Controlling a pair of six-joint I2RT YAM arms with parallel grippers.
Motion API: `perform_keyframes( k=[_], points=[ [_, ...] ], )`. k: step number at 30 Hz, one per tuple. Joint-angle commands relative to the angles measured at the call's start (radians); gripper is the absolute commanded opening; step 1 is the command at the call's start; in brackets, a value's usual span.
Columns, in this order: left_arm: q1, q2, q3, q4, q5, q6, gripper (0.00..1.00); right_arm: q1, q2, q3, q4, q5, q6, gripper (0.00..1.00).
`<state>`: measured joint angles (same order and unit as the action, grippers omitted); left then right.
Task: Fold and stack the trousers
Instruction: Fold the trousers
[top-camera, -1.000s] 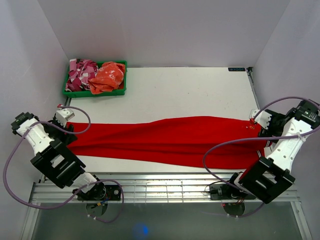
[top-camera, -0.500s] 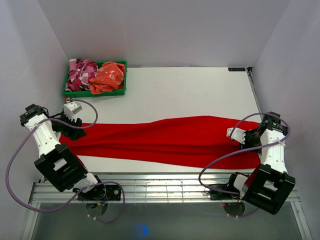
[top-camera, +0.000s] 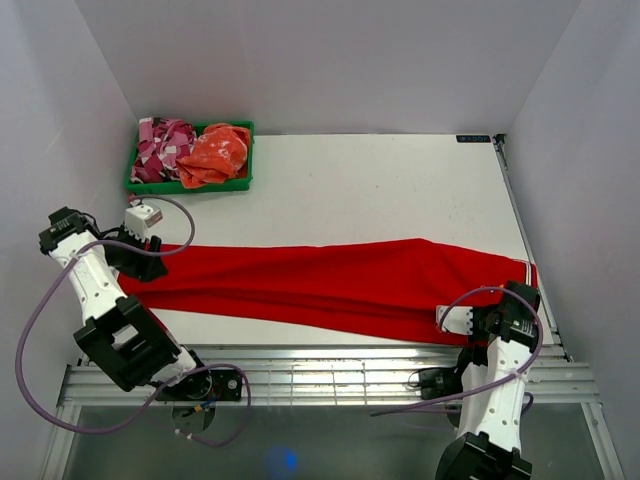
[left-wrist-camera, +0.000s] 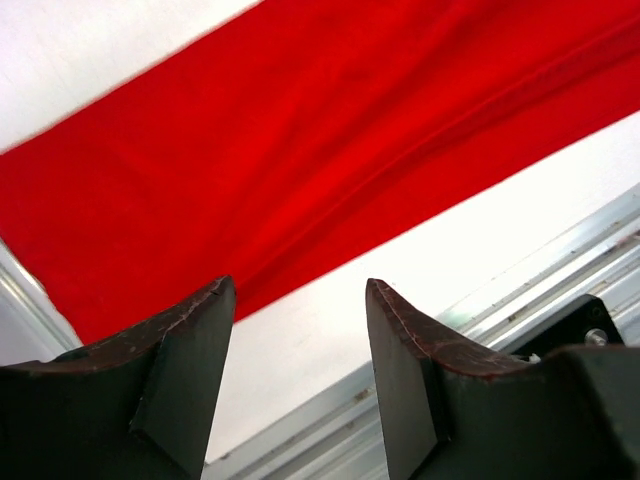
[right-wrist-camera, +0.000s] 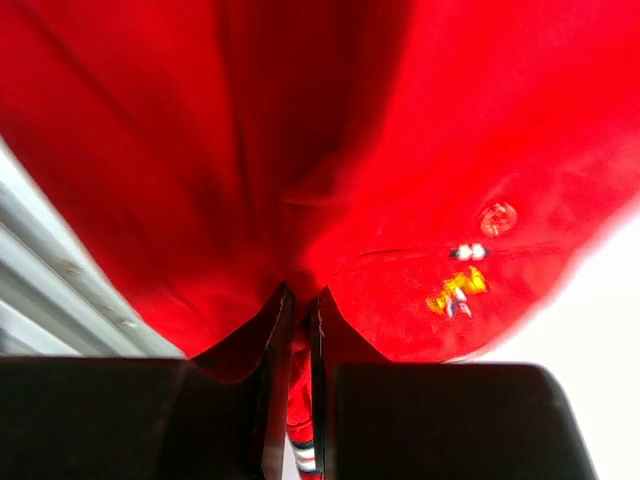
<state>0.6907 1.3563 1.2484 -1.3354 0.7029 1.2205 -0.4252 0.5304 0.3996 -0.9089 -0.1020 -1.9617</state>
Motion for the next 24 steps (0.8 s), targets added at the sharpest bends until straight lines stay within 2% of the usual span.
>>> perform_keyframes(
  k=[1,7,11,16,18,21,23,24],
  points=[
    [0.001,-0.011,-0.044,-0.059,-0.058,-0.035,0.65,-0.001,-0.023,-0.073,-0.028,0.042,-0.06,0.08],
    [0.01,0.065,-0.043,0.039,-0.04,-0.14,0.7,-0.001,0.112,-0.07,0.011,0.071,-0.042,0.08],
    [0.01,0.246,0.026,0.054,-0.054,-0.199,0.69,-0.021,0.187,-0.047,0.005,0.154,-0.041,0.08],
    [0.01,0.277,-0.023,0.117,-0.173,-0.055,0.66,-0.038,0.216,-0.028,0.001,0.169,-0.083,0.08],
    [0.01,0.27,-0.036,0.119,-0.229,0.046,0.63,-0.04,0.253,-0.024,-0.001,0.199,-0.066,0.08],
    [0.007,0.26,-0.082,0.169,-0.307,0.096,0.57,-0.049,0.293,-0.005,0.021,0.182,-0.066,0.08],
    [0.001,0.267,-0.073,0.145,-0.316,0.134,0.52,-0.047,0.316,0.024,0.062,0.159,-0.063,0.08],
    [0.0,0.267,-0.054,0.124,-0.271,0.142,0.52,-0.049,0.325,0.044,0.059,0.138,-0.065,0.08]
  ],
)
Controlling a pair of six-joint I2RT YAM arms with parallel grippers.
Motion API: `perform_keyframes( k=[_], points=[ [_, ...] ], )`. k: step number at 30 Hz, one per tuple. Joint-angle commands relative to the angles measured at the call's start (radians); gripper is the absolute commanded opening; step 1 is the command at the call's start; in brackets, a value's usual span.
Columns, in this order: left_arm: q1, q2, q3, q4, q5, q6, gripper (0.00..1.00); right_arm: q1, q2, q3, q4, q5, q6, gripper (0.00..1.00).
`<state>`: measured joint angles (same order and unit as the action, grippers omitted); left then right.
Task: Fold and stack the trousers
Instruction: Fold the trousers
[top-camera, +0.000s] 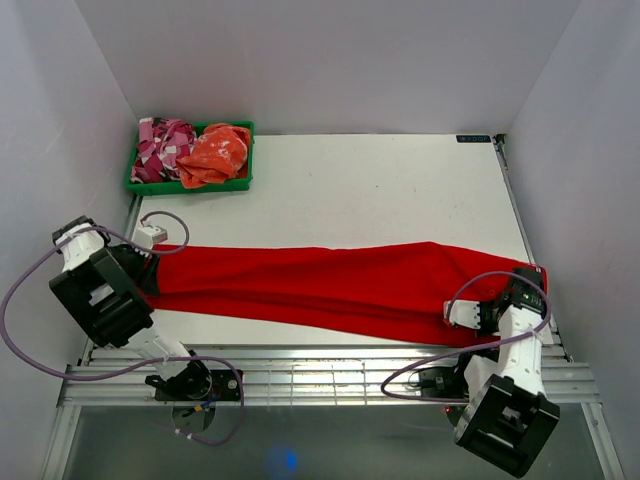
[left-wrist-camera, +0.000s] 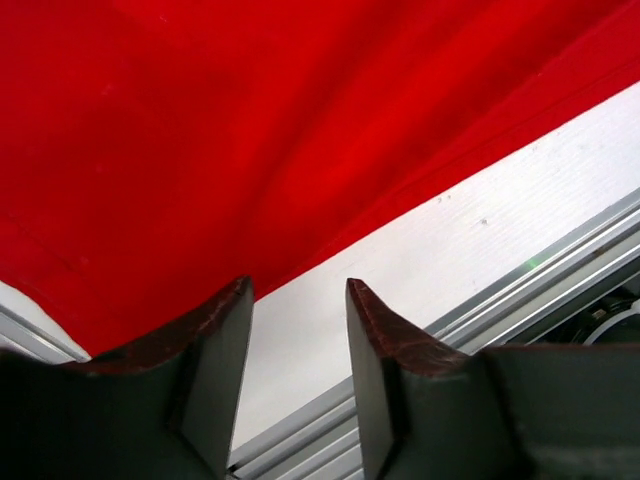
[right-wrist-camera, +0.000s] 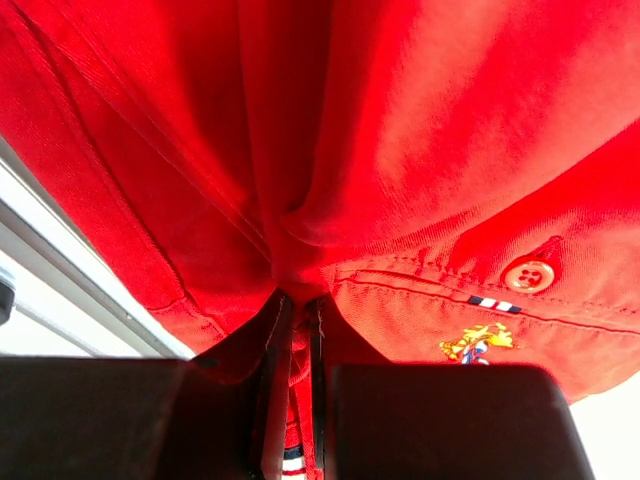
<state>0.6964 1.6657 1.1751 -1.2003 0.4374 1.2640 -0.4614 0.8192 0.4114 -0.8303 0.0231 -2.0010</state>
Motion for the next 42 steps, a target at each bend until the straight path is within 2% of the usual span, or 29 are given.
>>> perform_keyframes(
  k=[1,3,4,6,7,9,10,11,13,16,19,20,21,23,24,27,31,38,42],
  points=[
    [-0.006,-0.044,0.073,-0.057,0.027,0.106,0.55,-0.011,0.063,0.093,-0.039,0.003,-0.025,0.09],
    [-0.037,-0.044,0.128,-0.08,0.105,0.083,0.64,-0.013,0.095,0.177,-0.14,-0.047,-0.001,0.24],
    [-0.047,-0.047,0.153,-0.082,0.128,0.036,0.67,-0.016,0.115,0.285,-0.191,-0.072,0.016,0.47],
    [-0.092,-0.044,0.213,-0.073,0.168,-0.017,0.7,-0.017,0.175,0.413,-0.339,-0.18,0.085,0.73],
    [-0.11,-0.04,0.227,-0.061,0.191,-0.046,0.71,-0.017,0.217,0.546,-0.377,-0.221,0.114,0.87],
    [-0.176,-0.041,0.251,-0.044,0.21,-0.123,0.72,-0.017,0.265,0.68,-0.482,-0.325,0.189,0.88],
    [-0.204,-0.044,0.251,-0.029,0.218,-0.152,0.72,-0.011,0.288,0.743,-0.483,-0.351,0.305,0.86],
    [-0.234,-0.056,0.251,0.005,0.219,-0.207,0.73,-0.008,0.322,0.841,-0.483,-0.376,0.356,0.83],
    [-0.333,-0.066,0.244,0.03,0.23,-0.259,0.73,0.004,0.35,0.895,-0.484,-0.4,0.437,0.76],
    [-0.487,-0.083,0.212,0.082,0.27,-0.343,0.73,0.03,0.366,0.89,-0.483,-0.396,0.47,0.69],
    [-0.67,-0.11,0.155,0.146,0.313,-0.454,0.72,0.038,0.412,0.871,-0.481,-0.403,0.537,0.69],
    [-0.74,-0.119,0.135,0.206,0.317,-0.483,0.72,0.04,0.438,0.877,-0.472,-0.404,0.632,0.69],
    [-0.855,-0.138,0.112,0.246,0.298,-0.518,0.7,0.04,0.469,0.906,-0.472,-0.405,0.689,0.69],
    [-0.96,-0.147,0.051,0.358,0.279,-0.612,0.69,0.033,0.573,0.944,-0.481,-0.391,0.805,0.7],
    [-1.057,-0.146,0.034,0.384,0.258,-0.632,0.69,0.024,0.592,0.957,-0.481,-0.387,0.884,0.7],
    [-1.184,-0.12,-0.012,0.468,0.222,-0.686,0.66,-0.008,0.591,0.931,-0.48,-0.346,0.951,0.73],
    [-1.195,-0.08,-0.025,0.559,0.186,-0.796,0.64,-0.068,0.537,0.822,-0.48,-0.29,0.999,0.76],
    [-1.195,-0.03,-0.051,0.487,0.132,-0.753,0.58,-0.071,0.505,0.493,-0.428,-0.157,0.972,0.72],
    [-1.157,-0.118,-0.12,0.49,0.095,-0.762,0.58,-0.069,0.514,0.4,-0.319,-0.085,0.97,0.72]
  ],
)
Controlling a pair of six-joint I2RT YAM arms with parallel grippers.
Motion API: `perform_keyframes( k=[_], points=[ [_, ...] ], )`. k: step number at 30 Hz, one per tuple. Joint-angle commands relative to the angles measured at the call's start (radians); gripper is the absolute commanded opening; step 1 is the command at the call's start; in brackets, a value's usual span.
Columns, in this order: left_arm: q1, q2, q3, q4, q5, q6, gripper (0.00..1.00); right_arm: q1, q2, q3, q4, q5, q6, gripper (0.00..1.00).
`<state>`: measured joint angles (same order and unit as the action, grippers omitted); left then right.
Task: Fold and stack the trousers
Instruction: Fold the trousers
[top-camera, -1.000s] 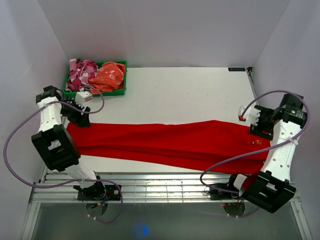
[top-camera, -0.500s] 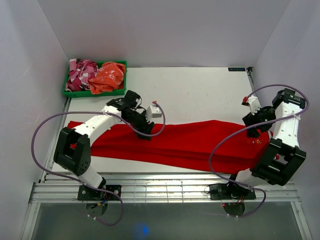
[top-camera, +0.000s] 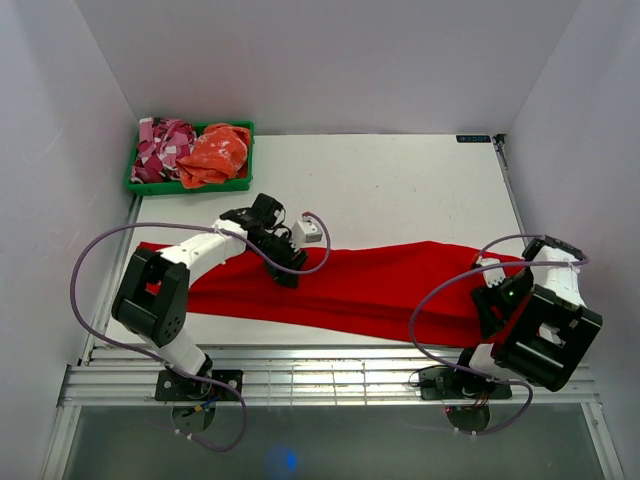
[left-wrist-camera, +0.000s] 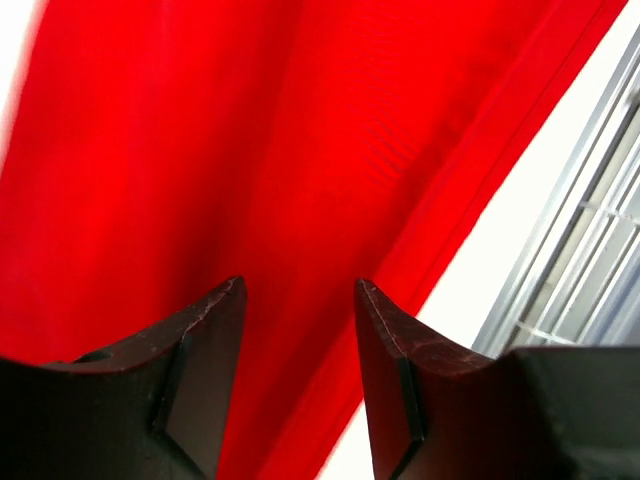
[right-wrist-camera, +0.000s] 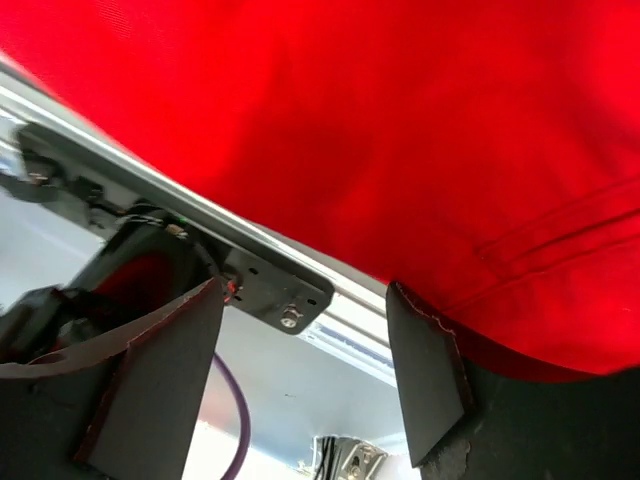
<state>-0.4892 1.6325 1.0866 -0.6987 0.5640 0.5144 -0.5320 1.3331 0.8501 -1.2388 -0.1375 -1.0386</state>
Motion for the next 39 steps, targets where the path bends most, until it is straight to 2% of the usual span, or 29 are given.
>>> perform_keyframes(
  k=[1,5,6,8,9,15,19,24,27,32,35,37,39],
  points=[
    [0.046,-0.098,-0.043,-0.022,-0.026,-0.049,0.57,0.001,0.032,-0.049,0.102,0.085,0.012,0.7],
    [0.21,-0.146,-0.033,-0.082,0.045,-0.132,0.57,0.003,0.112,-0.098,0.194,0.139,0.023,0.66],
    [0.298,-0.155,-0.025,-0.094,0.066,-0.14,0.57,0.004,0.12,-0.106,0.208,0.185,0.019,0.65],
    [0.38,-0.18,-0.007,-0.12,0.068,-0.148,0.57,0.009,0.144,-0.131,0.237,0.219,0.008,0.63],
    [0.446,-0.186,-0.001,-0.133,0.059,-0.143,0.58,0.01,0.149,-0.146,0.277,0.261,-0.004,0.62],
    [0.638,-0.169,-0.02,-0.136,-0.11,-0.113,0.62,0.03,0.155,-0.24,0.464,0.397,-0.089,0.65],
    [0.695,-0.039,-0.021,-0.148,-0.185,-0.119,0.62,0.087,0.224,-0.188,0.535,0.404,-0.017,0.67],
    [0.701,0.133,0.022,-0.116,-0.208,-0.163,0.61,0.184,0.336,-0.004,0.581,0.398,0.113,0.68],
    [0.702,0.231,0.104,-0.102,-0.19,-0.201,0.6,0.208,0.443,0.151,0.561,0.36,0.178,0.69],
    [0.702,0.319,0.264,-0.087,-0.153,-0.229,0.6,0.239,0.509,0.322,0.526,0.316,0.186,0.68],
    [0.702,0.301,0.309,-0.14,-0.084,-0.179,0.6,0.248,0.48,0.4,0.426,0.228,0.135,0.67],
    [0.702,0.258,0.309,-0.179,-0.032,-0.127,0.59,0.253,0.394,0.403,0.357,0.135,0.057,0.65],
    [0.702,0.189,0.296,-0.211,-0.006,-0.044,0.6,0.254,0.333,0.437,0.268,-0.065,-0.015,0.65]
  ],
)
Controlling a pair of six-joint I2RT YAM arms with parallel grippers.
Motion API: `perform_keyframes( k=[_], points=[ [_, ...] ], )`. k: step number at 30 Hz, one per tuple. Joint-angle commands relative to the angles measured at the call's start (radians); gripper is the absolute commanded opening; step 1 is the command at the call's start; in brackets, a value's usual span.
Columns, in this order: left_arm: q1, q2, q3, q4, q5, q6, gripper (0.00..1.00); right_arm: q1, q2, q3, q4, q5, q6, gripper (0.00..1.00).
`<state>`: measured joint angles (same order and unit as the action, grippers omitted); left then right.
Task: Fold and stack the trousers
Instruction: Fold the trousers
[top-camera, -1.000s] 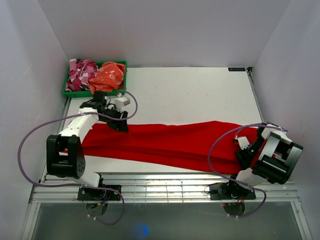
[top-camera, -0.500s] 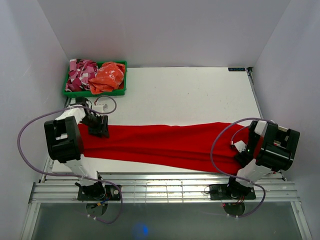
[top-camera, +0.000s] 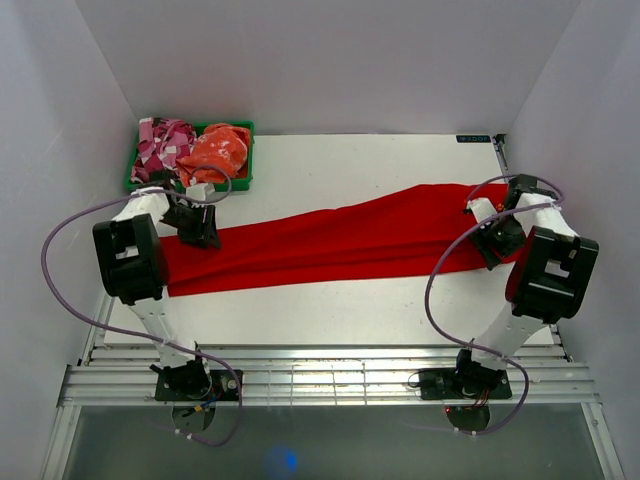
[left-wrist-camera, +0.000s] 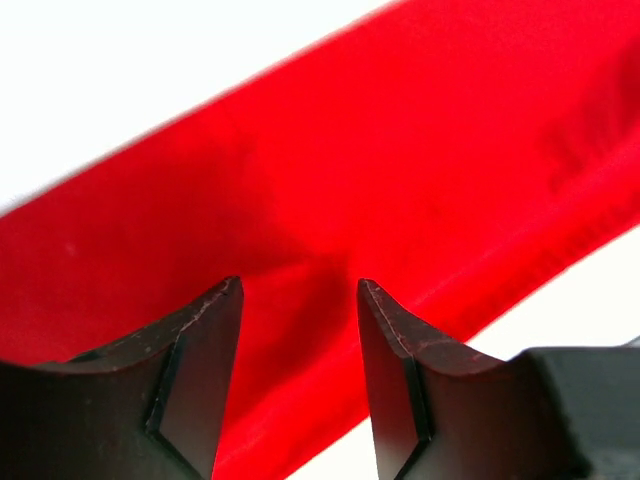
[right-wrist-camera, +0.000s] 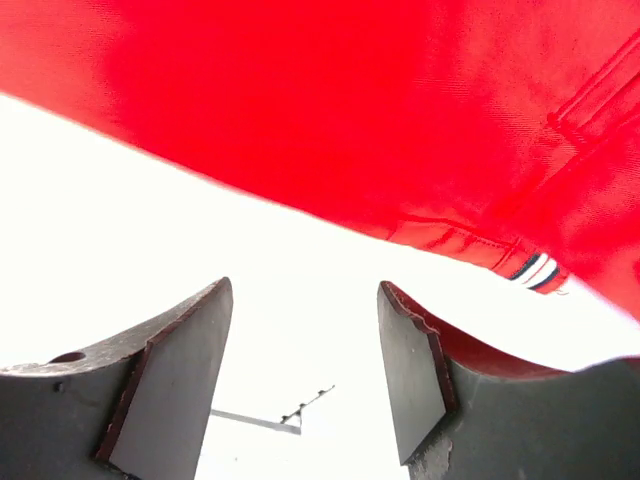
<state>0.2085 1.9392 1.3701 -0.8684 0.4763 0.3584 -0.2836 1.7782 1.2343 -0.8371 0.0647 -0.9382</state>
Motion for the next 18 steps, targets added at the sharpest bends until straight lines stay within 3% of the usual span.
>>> perform_keyframes(
  k=[1,4,8,12,18],
  points=[
    [0.005,-0.137,0.009,-0.09,0.116,0.14,0.6,0.017,-0.176,0.06,-0.198,-0.326,-0.14,0.65],
    [0.005,-0.2,-0.015,-0.17,0.162,0.214,0.61,0.118,-0.267,0.082,-0.24,-0.466,-0.192,0.65],
    [0.003,-0.259,-0.06,-0.202,0.238,0.244,0.63,0.354,-0.286,0.08,-0.156,-0.514,-0.088,0.66],
    [0.003,-0.284,-0.074,-0.205,0.245,0.251,0.64,0.594,-0.197,0.089,-0.024,-0.468,-0.053,0.64],
    [0.005,-0.341,-0.083,-0.208,0.208,0.217,0.65,0.73,0.019,0.221,0.007,-0.421,-0.057,0.61]
  ],
)
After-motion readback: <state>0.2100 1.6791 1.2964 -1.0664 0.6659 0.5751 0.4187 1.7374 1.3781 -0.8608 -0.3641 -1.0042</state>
